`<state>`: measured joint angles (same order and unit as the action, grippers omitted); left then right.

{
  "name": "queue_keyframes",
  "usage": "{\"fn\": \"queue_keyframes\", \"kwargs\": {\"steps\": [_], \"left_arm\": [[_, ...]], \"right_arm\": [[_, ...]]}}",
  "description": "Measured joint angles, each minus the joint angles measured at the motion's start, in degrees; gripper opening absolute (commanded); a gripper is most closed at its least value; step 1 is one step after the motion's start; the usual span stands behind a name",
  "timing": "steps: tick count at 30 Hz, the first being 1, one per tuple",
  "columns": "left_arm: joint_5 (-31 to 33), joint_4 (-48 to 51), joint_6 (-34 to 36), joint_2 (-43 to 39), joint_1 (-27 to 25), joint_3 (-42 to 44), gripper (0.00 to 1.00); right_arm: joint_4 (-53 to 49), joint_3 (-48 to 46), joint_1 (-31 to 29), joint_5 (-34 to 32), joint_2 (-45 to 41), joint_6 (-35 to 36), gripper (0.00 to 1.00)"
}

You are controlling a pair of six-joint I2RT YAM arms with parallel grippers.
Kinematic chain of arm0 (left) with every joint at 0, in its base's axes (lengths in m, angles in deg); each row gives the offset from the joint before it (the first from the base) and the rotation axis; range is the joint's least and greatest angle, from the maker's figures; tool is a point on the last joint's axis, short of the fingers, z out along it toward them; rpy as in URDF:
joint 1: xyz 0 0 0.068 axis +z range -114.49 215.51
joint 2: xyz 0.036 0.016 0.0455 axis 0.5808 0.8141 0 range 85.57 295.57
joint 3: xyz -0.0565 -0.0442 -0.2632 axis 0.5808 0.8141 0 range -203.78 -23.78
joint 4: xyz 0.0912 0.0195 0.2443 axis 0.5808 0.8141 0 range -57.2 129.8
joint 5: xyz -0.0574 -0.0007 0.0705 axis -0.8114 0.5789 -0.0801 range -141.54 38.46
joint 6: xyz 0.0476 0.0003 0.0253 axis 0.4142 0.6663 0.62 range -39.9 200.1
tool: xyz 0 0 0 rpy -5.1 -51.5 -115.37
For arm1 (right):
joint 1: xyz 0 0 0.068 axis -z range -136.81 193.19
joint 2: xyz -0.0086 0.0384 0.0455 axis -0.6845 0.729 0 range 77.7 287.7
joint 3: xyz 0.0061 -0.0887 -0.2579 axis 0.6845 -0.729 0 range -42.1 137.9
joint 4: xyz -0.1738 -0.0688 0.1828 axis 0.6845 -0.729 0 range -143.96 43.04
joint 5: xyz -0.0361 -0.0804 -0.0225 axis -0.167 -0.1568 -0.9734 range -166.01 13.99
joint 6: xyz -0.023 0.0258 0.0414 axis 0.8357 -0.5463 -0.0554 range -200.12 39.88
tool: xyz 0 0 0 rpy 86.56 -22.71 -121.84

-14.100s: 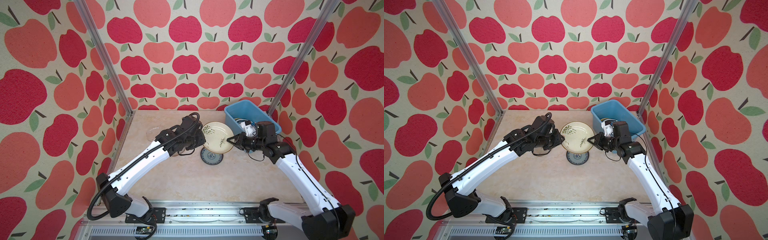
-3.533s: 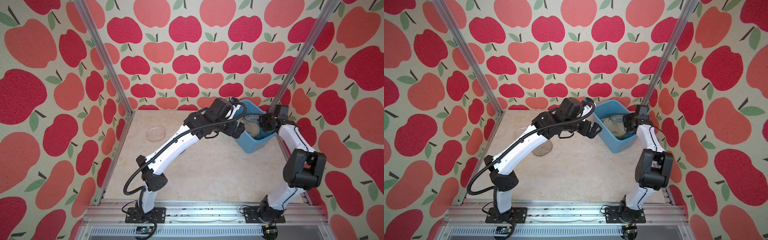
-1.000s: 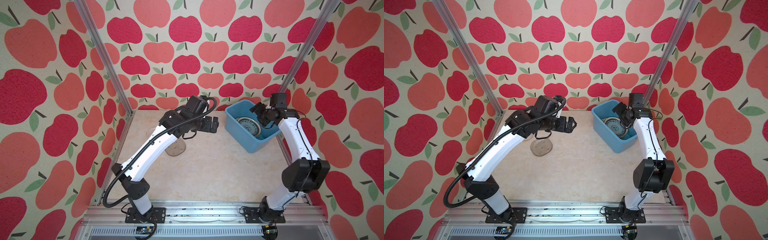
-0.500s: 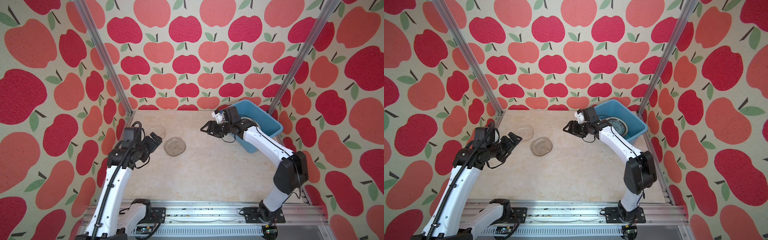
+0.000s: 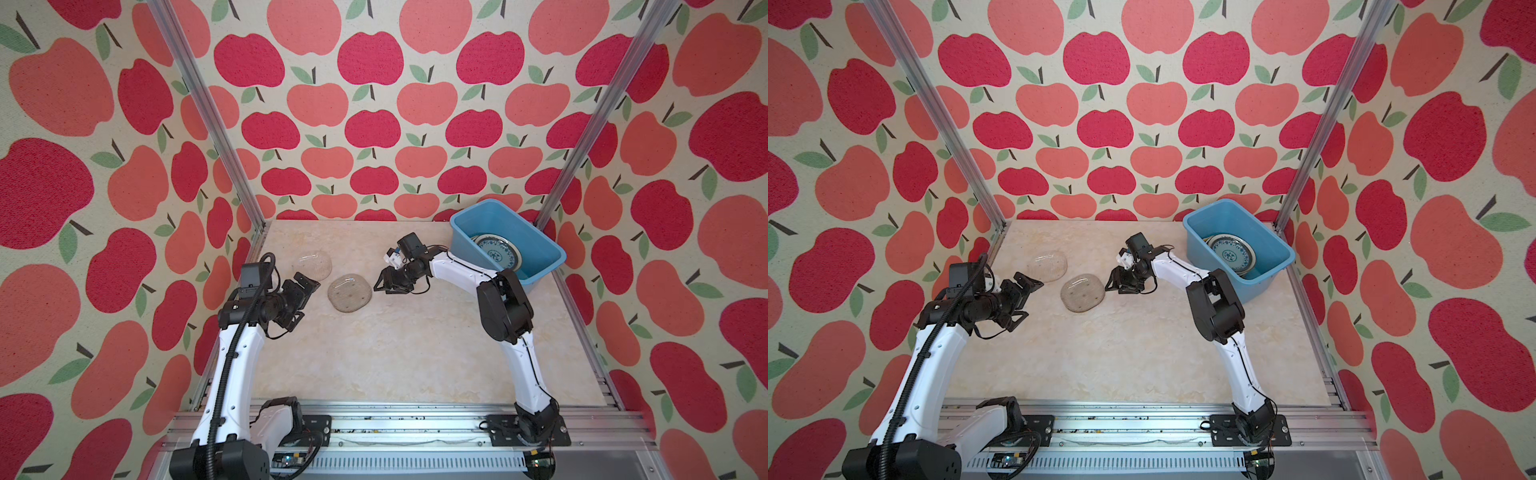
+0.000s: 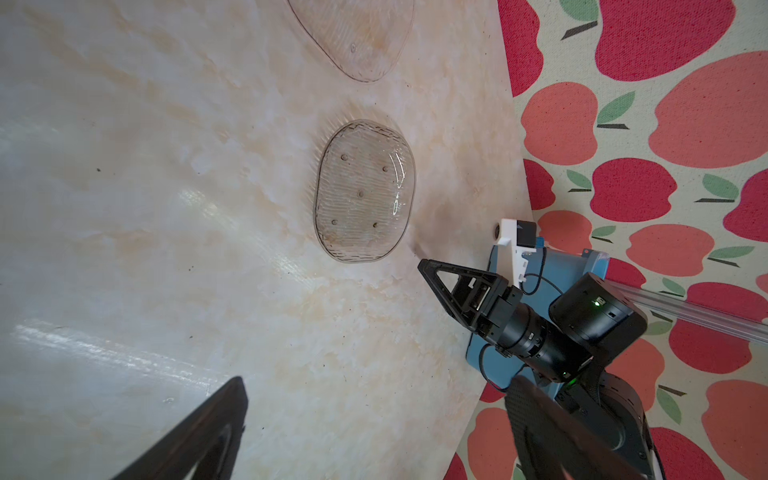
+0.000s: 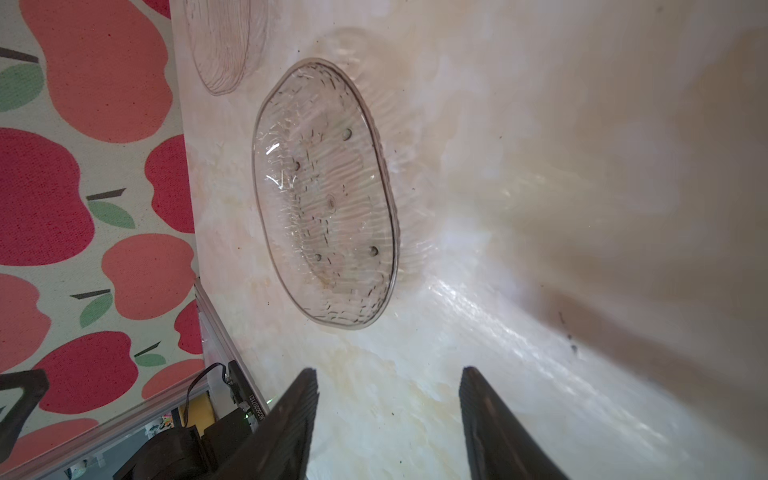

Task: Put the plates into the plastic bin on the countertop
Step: 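Grip the nearer clear glass plate rim with the right gripper and lift it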

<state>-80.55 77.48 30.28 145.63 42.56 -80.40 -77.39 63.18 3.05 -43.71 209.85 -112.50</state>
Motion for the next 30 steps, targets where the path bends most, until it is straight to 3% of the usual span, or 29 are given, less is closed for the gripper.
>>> {"fn": "queue_keyframes", "kwargs": {"steps": [5,13,22,30], "left_arm": [[-1.1,-2.8,0.4,1.2,0.1,0.4,1.0],[-2.0,-4.6,1.2,1.9,0.2,0.5,1.0],[-2.1,-4.6,1.3,0.4,0.4,0.5,1.0],[-1.9,-2.1,1.3,-5.0,0.3,-0.8,1.0]], "right_arm": [[1.3,2.8,-1.6,0.9,4.5,-0.5,0.52],[3.1,8.9,-3.6,1.5,9.4,-3.0,0.32],[4.2,9.3,-4.5,-1.8,10.1,-7.3,0.08],[3.8,4.7,-4.5,-5.9,4.9,-8.4,0.03]]}}
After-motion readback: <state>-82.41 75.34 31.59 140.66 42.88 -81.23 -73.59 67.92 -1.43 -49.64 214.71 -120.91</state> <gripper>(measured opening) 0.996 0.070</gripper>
